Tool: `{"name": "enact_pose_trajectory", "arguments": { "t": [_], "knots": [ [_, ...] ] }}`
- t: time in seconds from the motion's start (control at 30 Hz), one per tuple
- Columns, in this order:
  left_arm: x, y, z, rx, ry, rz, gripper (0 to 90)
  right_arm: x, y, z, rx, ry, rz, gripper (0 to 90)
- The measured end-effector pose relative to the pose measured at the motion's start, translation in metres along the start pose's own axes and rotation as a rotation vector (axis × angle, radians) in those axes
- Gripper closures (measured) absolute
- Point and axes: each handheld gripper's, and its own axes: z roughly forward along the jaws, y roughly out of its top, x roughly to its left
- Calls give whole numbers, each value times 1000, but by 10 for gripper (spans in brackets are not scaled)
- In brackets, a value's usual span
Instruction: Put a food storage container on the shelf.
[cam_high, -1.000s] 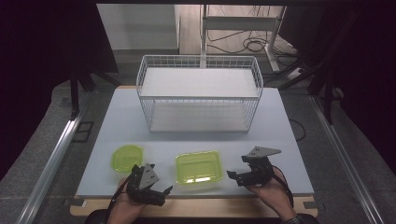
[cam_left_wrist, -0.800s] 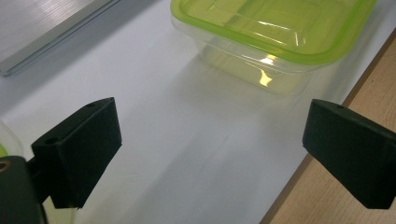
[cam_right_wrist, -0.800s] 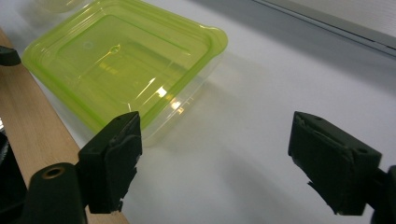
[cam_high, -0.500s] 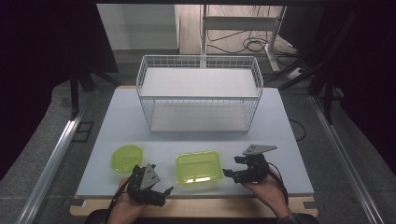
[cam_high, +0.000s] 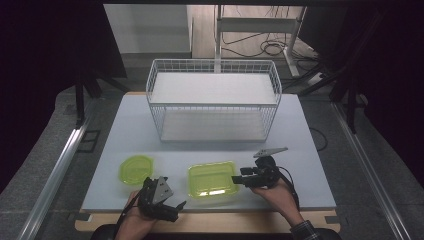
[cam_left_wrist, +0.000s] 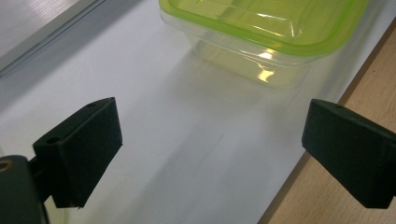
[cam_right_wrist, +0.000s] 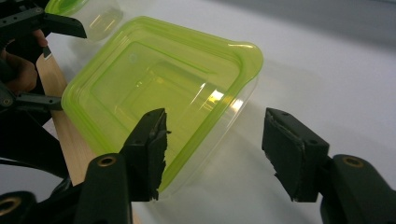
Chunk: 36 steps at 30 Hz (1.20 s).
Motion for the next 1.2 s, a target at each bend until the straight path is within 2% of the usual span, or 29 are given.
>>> {"name": "enact_pose_trajectory", "arguments": {
  "t": [0.23,0.27,0.33,0.37,0.4,0.47,0.5,0.53,0.63,0.67,0.77,0.97,1.2],
  "knots": [
    [0,0,0,0,-1,2,49,-5,3,10,41,35,60,517],
    [-1,0,0,2,-2,5,50,-6,3,11,49,63,82,562],
    [-1,0,0,2,-2,8,50,-7,4,12,53,86,103,597],
    [-1,0,0,2,-2,8,49,-7,4,12,53,86,103,597],
    [-1,0,1,7,-1,15,50,-9,5,13,60,96,128,624],
    [-1,0,1,8,-1,16,50,-10,5,13,61,105,142,634],
    [-1,0,1,8,0,17,50,-11,5,13,64,116,160,657],
    [-1,0,1,8,0,19,50,-13,5,13,67,141,202,695],
    [-1,0,1,9,2,18,49,-14,5,12,63,169,223,738],
    [-2,0,1,9,2,16,50,-13,6,10,61,206,242,788],
    [-1,0,1,7,3,19,50,-8,8,9,72,203,222,799],
    [-2,0,0,-1,2,20,50,-7,9,4,48,194,227,804],
    [-2,1,-1,-11,2,23,49,-12,12,-13,-24,206,249,804]
  ]
}}
